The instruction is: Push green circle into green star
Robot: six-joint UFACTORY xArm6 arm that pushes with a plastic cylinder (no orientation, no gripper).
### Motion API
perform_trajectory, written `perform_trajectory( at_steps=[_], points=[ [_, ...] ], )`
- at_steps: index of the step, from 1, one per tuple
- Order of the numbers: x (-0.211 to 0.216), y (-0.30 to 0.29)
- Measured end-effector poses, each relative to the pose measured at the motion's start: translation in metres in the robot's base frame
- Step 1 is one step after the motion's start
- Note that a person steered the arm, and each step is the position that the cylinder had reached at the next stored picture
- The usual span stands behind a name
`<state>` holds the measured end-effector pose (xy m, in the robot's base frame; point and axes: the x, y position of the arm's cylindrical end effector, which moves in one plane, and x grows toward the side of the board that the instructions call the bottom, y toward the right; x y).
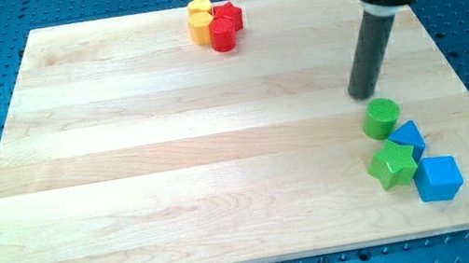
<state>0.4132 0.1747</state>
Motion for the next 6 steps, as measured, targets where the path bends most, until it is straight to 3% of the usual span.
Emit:
perform_trajectory(
  at_steps=[2,6],
  points=[
    [0.091,0.002],
    [0.093,-0.006]
  ],
)
